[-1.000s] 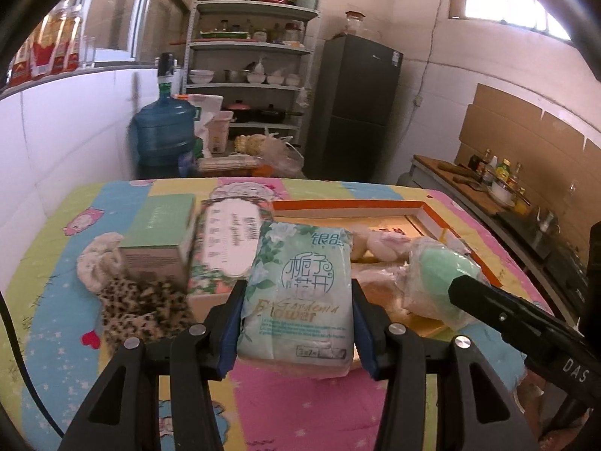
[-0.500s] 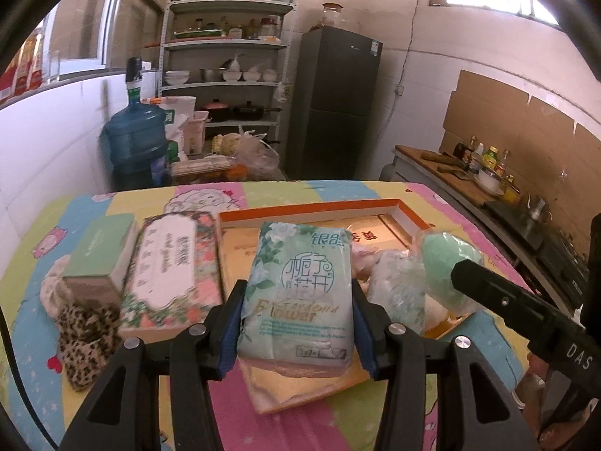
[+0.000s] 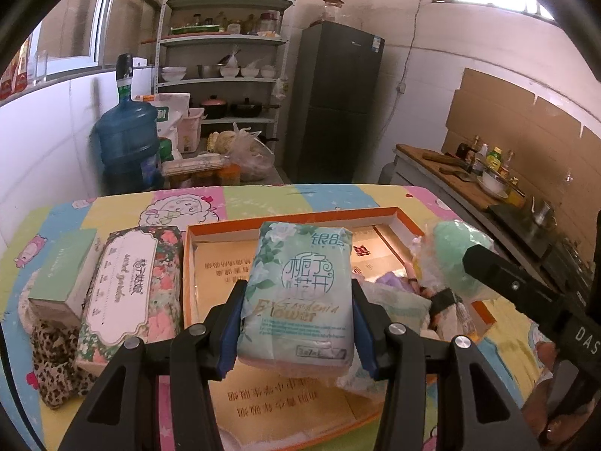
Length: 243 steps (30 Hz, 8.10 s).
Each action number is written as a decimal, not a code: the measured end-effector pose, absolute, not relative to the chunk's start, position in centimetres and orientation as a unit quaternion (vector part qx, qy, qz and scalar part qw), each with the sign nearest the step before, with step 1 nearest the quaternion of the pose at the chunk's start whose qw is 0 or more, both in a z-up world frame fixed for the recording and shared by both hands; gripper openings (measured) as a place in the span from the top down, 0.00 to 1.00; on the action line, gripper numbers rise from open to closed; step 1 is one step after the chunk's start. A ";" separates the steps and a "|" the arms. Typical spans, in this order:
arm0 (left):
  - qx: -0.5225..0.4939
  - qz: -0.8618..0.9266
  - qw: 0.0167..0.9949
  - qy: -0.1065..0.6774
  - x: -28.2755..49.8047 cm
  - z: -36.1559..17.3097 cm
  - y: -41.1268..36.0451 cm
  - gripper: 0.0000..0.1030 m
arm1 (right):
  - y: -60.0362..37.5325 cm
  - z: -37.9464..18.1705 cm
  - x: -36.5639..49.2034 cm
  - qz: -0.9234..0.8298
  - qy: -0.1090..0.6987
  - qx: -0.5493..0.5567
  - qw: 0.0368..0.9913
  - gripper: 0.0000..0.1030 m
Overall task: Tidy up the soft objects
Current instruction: 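Carry the tissue pack with left tool while right tool carries the green ball over the box, then release the tissue pack with left tool while right tool releases the green ball into the box, then withdraw both open tools from the box back toward the pile, then grasp the white floral cloth with left tool while right tool grasps the leopard scrunchie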
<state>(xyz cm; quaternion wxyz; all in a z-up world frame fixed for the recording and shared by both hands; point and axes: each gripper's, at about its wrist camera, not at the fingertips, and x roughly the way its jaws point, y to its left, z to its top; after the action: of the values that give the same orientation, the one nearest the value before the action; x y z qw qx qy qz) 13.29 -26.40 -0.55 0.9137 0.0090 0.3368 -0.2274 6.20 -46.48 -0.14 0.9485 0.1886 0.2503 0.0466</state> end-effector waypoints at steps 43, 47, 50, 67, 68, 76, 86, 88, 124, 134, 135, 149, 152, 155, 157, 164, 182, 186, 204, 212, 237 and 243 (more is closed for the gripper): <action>-0.033 -0.182 0.895 0.405 20.4 -4.6 -26.9 0.50 | -48.1 -4.6 15.8 0.064 0.329 0.186 0.924 0.55; -0.029 -0.179 0.896 0.405 20.4 -4.6 -26.9 0.48 | -48.2 -4.8 15.9 0.065 0.330 0.191 0.922 0.54; -0.022 -0.179 0.896 0.405 20.2 -4.6 -27.1 0.45 | -48.2 -4.9 15.9 0.065 0.330 0.193 0.922 0.53; -0.030 -0.207 0.900 0.382 19.0 -3.2 -27.2 0.15 | -48.6 -4.7 15.0 0.057 0.319 0.208 0.923 0.40; -0.031 -0.208 0.902 0.378 18.9 -3.1 -27.2 0.14 | -48.6 -4.6 15.0 0.057 0.317 0.208 0.923 0.39; -0.032 -0.216 0.906 0.362 18.1 -2.3 -27.1 0.13 | -48.7 -3.8 13.8 0.048 0.308 0.209 0.927 0.30; -0.009 -0.234 0.922 0.310 15.9 -0.9 -26.7 0.13 | -48.6 -2.7 11.6 0.027 0.289 0.212 0.933 0.28; -0.005 -0.236 0.922 0.306 15.5 -0.8 -26.6 0.13 | -48.6 -2.4 11.1 0.018 0.284 0.210 0.935 0.28; -0.013 -0.204 0.936 0.287 9.9 1.4 -20.5 0.16 | -42.2 0.6 4.7 -0.024 0.239 0.166 0.956 0.27; -0.019 -0.184 0.943 0.276 8.5 2.0 -17.3 0.16 | -39.8 0.9 3.6 -0.016 0.241 0.163 0.957 0.27; -0.019 -0.182 0.944 0.275 8.4 2.1 -17.1 0.16 | -39.6 1.0 3.5 -0.015 0.240 0.161 0.957 0.27; -0.022 -0.156 0.951 0.267 6.8 2.3 -12.1 0.16 | -34.9 1.4 2.5 0.012 0.235 0.150 0.960 0.27; -0.026 -0.151 0.952 0.266 6.7 2.3 -11.0 0.16 | -33.7 1.6 2.5 0.019 0.235 0.145 0.961 0.27; -0.028 -0.144 0.952 0.267 6.6 2.2 -9.9 0.16 | -32.5 1.8 2.5 0.027 0.234 0.140 0.962 0.27; -0.029 -0.138 0.953 0.268 6.5 2.0 -9.1 0.16 | -31.7 1.8 2.6 0.033 0.234 0.137 0.962 0.27; -0.034 -0.122 0.954 0.270 6.5 1.6 -6.4 0.16 | -29.2 1.7 3.1 0.050 0.240 0.130 0.961 0.27; -0.082 -0.049 0.955 0.281 6.7 -0.5 3.3 0.16 | -20.7 -0.6 5.7 0.119 0.280 0.101 0.947 0.27; -0.088 -0.031 0.954 0.284 6.8 -1.0 5.2 0.16 | -18.7 -1.9 6.7 0.139 0.300 0.100 0.938 0.27; -0.111 -0.019 0.947 0.302 8.4 -3.0 10.0 0.16 | -12.3 -7.2 13.1 0.141 0.380 0.079 0.911 0.27; -0.102 -0.028 0.946 0.306 10.0 -2.8 10.5 0.16 | -10.7 -8.4 15.2 0.119 0.401 0.049 0.907 0.27; -0.003 -0.179 0.890 0.420 24.1 -6.4 2.9 0.25 | -14.6 -7.1 12.3 0.158 0.391 0.063 0.904 0.76; 0.016 -0.183 0.883 0.431 24.9 -7.8 1.8 0.40 | -15.3 -7.1 12.4 0.159 0.391 0.074 0.904 0.76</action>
<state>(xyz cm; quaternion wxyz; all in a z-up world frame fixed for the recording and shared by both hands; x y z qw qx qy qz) 24.88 1.79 -7.77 0.8834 0.0161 0.4311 -0.1829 12.42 -15.31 -7.07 0.9036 0.0741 0.3908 0.1591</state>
